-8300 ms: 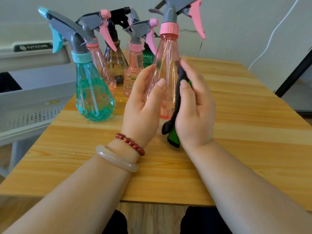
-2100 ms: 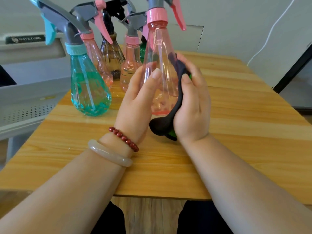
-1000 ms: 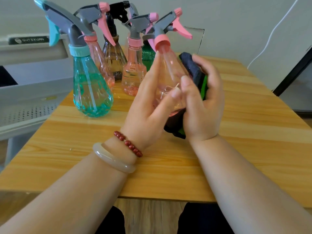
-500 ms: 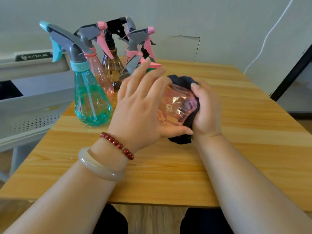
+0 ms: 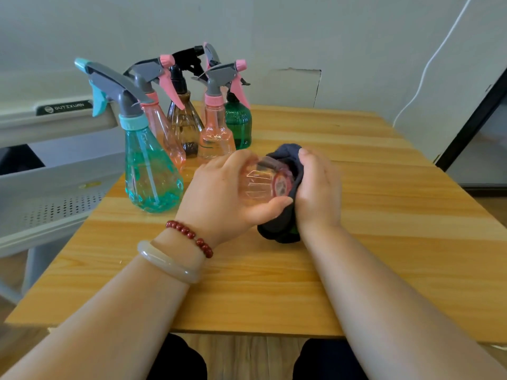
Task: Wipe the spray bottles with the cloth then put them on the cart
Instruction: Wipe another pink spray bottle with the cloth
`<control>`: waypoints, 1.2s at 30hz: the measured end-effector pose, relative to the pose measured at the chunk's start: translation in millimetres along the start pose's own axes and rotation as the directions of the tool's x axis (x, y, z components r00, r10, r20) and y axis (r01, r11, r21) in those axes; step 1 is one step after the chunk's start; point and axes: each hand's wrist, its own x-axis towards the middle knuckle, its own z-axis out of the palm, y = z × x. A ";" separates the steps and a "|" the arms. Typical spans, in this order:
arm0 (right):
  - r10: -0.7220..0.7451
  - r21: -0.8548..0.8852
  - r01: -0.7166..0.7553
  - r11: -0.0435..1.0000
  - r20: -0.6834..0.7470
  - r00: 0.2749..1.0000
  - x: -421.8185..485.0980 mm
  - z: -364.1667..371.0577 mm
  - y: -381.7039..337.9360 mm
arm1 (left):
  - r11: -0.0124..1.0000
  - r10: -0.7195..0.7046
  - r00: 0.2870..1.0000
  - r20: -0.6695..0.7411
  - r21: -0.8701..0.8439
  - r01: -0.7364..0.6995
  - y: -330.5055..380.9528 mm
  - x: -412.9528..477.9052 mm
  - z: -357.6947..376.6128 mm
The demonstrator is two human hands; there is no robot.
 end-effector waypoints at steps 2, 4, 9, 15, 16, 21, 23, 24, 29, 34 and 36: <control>0.052 -0.079 -0.062 0.995 -0.125 0.991 4.0 -0.8 3.9 | 0.998 -0.037 0.999 0.026 0.055 0.036 -2.9 -0.7 5.9; 0.066 -0.130 -0.099 0.987 -0.240 0.969 8.5 -5.0 5.5 | 0.993 -0.043 0.996 0.075 0.113 0.035 -4.8 0.0 12.3; 0.104 -0.315 -0.158 0.936 -0.181 0.978 17.8 -12.1 -8.0 | 0.994 -0.092 0.986 0.141 0.079 0.081 -8.6 2.3 19.2; 0.310 -0.730 -0.134 0.671 0.111 0.944 21.5 -20.3 -22.6 | 0.997 -0.061 0.992 0.107 -0.033 0.065 -18.3 1.1 21.9; 0.276 -0.748 -0.093 0.657 0.124 0.953 17.8 -22.4 -22.0 | 0.997 -0.064 0.993 0.097 -0.042 0.069 -19.5 1.6 23.0; 0.218 -0.644 -0.128 0.754 0.061 0.974 -0.7 -16.4 -8.1 | 0.998 -0.057 0.995 0.079 0.009 0.056 -18.2 4.8 27.5; 0.273 -0.530 -0.213 0.821 0.037 0.961 -3.6 -10.8 -3.4 | 0.997 -0.071 0.995 0.067 0.015 0.071 -17.2 4.8 28.3; 0.296 -0.466 -0.234 0.853 0.065 0.953 -5.9 -8.5 -2.2 | 0.997 -0.080 0.995 0.058 0.016 0.079 -16.7 4.5 28.8; 0.111 -0.453 0.018 0.891 0.257 0.960 -26.4 -2.4 -1.4 | 0.993 -0.116 0.993 0.030 0.038 0.115 -13.9 5.9 33.5; 0.236 -0.402 -0.137 0.906 0.209 0.949 -14.3 4.7 7.7 | 0.994 -0.108 0.994 0.034 0.018 0.108 -16.9 5.8 34.4; 0.279 -0.401 -0.180 0.898 0.204 0.938 -12.0 6.6 8.5 | 0.993 -0.115 0.993 0.035 0.020 0.114 -16.4 5.8 34.8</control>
